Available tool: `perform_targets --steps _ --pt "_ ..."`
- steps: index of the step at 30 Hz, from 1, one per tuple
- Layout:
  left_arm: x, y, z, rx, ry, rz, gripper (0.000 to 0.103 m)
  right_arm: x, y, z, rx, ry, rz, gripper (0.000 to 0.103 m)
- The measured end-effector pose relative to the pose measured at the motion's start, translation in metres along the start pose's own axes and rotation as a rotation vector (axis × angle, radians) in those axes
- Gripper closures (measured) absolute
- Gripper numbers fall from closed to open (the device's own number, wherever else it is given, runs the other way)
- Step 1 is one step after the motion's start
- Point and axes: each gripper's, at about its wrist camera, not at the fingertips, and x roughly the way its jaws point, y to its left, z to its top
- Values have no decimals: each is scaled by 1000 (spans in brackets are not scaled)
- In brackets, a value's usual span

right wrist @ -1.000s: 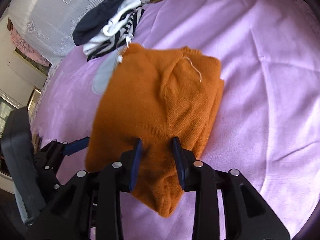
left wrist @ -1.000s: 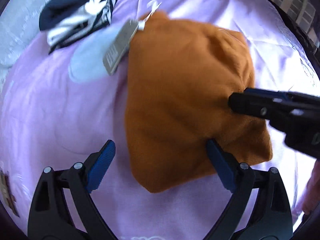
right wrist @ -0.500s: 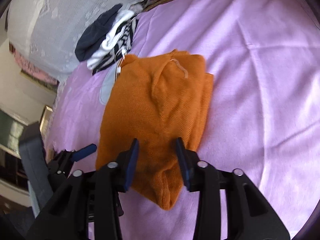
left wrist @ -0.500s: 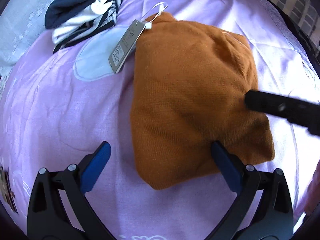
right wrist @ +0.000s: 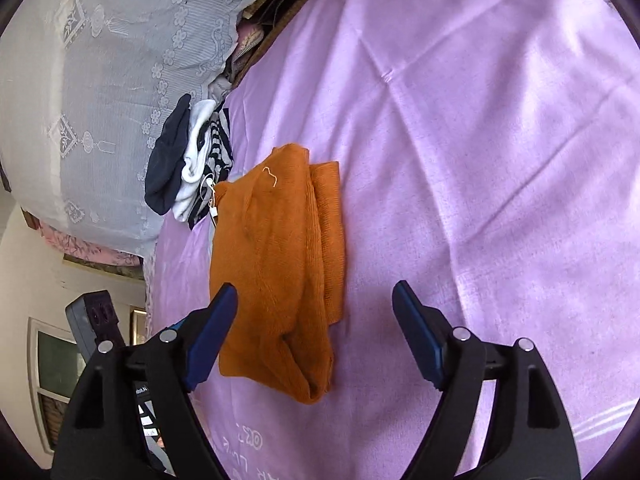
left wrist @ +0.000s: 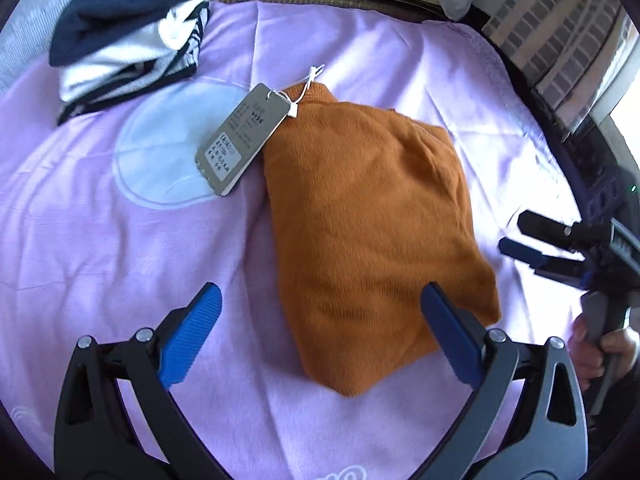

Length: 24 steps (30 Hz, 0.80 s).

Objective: Fold small clothes

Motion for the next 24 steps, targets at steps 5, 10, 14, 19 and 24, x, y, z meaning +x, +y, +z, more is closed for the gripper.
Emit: perform_targets --steps 5,10,14,19,24 --pt "21 1 13 -26 35 -106 2 20 -3 15 8 44 21 22" --pt "56 8 24 -50 90 -130 2 48 1 30 -22 50 58 22" --pt "64 2 29 -21 64 -149 17 69 19 32 -114 63 34 33" --pt "47 3 31 -5 20 -134 49 61 44 24 -157 30 20 70" --pt "-12 2 44 26 -110 -112 54 36 103 28 -249 -35 75 70"
